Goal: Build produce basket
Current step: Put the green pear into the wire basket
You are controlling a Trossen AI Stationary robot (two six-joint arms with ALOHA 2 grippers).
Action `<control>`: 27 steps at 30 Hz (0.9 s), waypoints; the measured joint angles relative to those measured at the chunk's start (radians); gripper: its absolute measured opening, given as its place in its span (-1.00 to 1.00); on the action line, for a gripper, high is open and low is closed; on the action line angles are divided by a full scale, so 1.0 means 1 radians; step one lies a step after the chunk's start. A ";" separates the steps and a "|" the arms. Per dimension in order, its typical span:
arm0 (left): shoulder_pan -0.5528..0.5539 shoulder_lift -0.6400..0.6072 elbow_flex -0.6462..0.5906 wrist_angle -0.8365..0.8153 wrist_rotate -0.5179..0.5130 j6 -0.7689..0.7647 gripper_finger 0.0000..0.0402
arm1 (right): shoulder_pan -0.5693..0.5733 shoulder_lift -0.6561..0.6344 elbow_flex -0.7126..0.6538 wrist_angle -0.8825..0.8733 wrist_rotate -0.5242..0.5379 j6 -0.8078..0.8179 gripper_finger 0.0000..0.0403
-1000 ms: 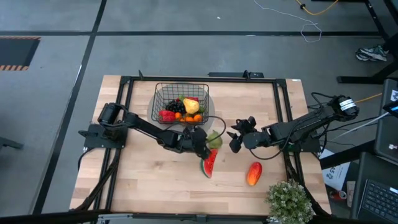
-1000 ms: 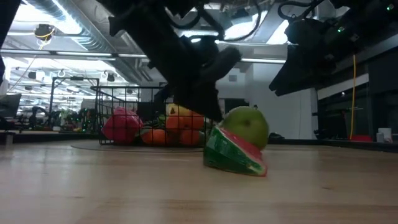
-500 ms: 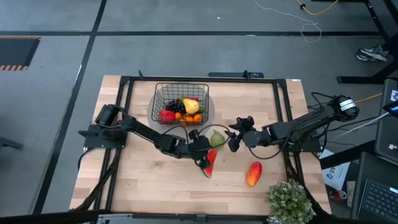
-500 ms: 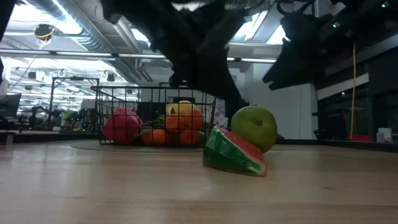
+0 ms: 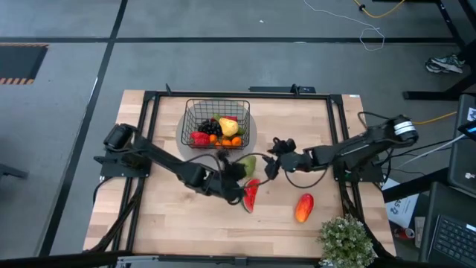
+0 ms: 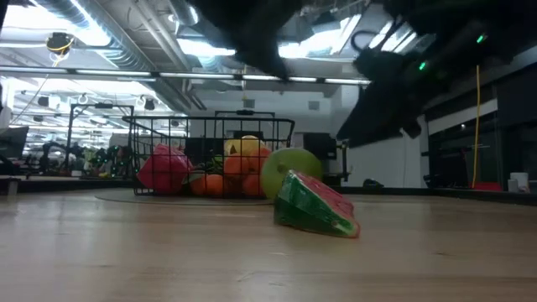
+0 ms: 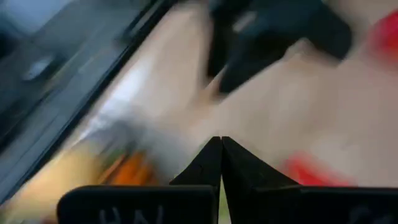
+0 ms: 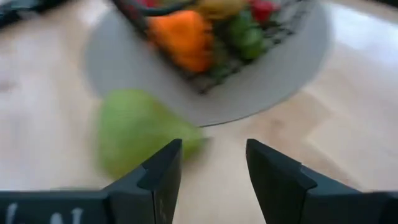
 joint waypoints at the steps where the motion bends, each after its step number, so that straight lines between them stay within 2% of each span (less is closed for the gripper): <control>1: -0.008 -0.014 0.001 -0.051 -0.037 -0.015 -0.99 | -0.008 0.022 0.003 0.004 0.028 0.000 -0.10; 3: -0.010 -0.027 0.012 -0.087 -0.060 -0.046 -0.99 | -0.032 0.058 0.012 0.014 0.062 -0.006 -0.10; 8: -0.010 -0.070 0.009 -0.313 -0.081 -0.210 -0.99 | -0.108 0.160 0.081 0.042 0.004 -0.087 -0.10; 15: -0.009 -0.097 0.008 -0.596 -0.068 -0.483 -0.98 | -0.195 0.289 0.170 0.039 0.001 -0.191 -0.10; 18: -0.008 -0.097 0.008 -0.636 -0.049 -0.543 -0.99 | -0.216 0.324 0.195 0.041 -0.060 -0.246 -0.10; 22: -0.008 -0.097 0.008 -0.660 -0.051 -0.568 -0.98 | -0.222 0.350 0.205 0.031 -0.236 -0.294 -0.10; 27: -0.008 -0.096 0.008 -0.661 -0.051 -0.568 -0.97 | -0.203 0.340 0.204 -0.068 -0.265 -0.271 -0.10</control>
